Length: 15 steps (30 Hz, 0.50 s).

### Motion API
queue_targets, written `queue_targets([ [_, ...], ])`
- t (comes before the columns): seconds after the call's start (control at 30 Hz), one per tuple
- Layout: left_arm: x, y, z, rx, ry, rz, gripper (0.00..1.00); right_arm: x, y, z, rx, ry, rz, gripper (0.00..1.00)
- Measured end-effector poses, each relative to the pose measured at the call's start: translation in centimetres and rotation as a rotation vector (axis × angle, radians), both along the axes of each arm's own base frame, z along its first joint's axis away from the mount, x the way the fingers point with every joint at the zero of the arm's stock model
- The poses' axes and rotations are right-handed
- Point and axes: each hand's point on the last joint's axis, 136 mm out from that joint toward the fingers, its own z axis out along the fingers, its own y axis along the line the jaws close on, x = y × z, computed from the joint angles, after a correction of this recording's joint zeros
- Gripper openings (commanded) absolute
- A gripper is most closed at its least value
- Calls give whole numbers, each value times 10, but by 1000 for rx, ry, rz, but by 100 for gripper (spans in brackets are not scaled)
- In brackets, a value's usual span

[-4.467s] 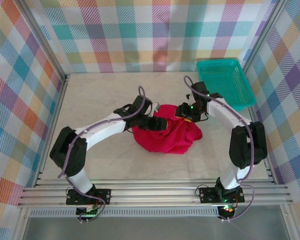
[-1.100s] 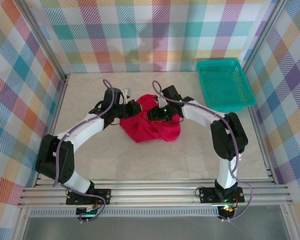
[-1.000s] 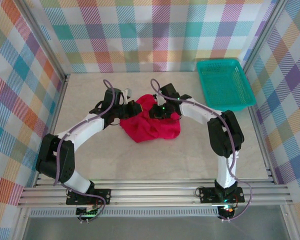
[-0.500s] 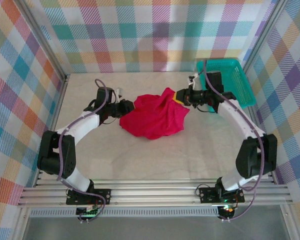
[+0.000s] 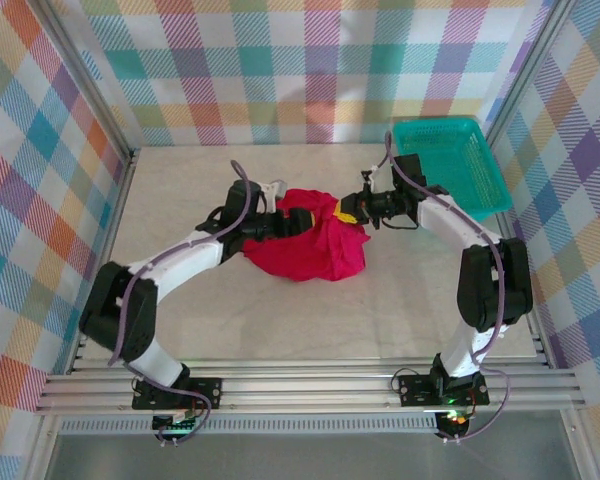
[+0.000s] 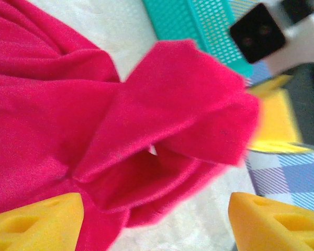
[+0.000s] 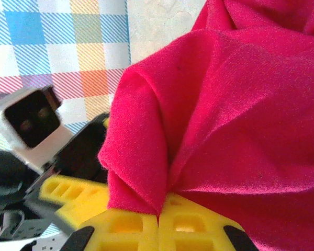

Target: Fold the inside-out t-shirt

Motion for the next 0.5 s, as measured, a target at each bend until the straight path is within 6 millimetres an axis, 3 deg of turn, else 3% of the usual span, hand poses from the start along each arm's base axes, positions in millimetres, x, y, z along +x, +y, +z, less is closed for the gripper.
queue_targets([
  [0.17,31,-17,-30,26,49,-1,79,-4,-1,-1,-11,-5,12,0],
  [0.23,46,-25,-36,18,44,-4,75,-6,-2,-2,-16,-6,15,0],
  [0.27,51,-29,-37,11,44,-6,68,-6,-2,-2,-17,-6,16,0],
  [0.33,60,-38,-39,-25,46,-16,18,-7,-3,-3,-25,-7,19,0],
  [0.37,63,-42,-40,-44,49,-22,0,-8,-3,-4,-28,-8,20,0],
  [0.5,65,-42,-43,-67,75,-31,0,-10,-8,-9,-77,-4,12,5],
])
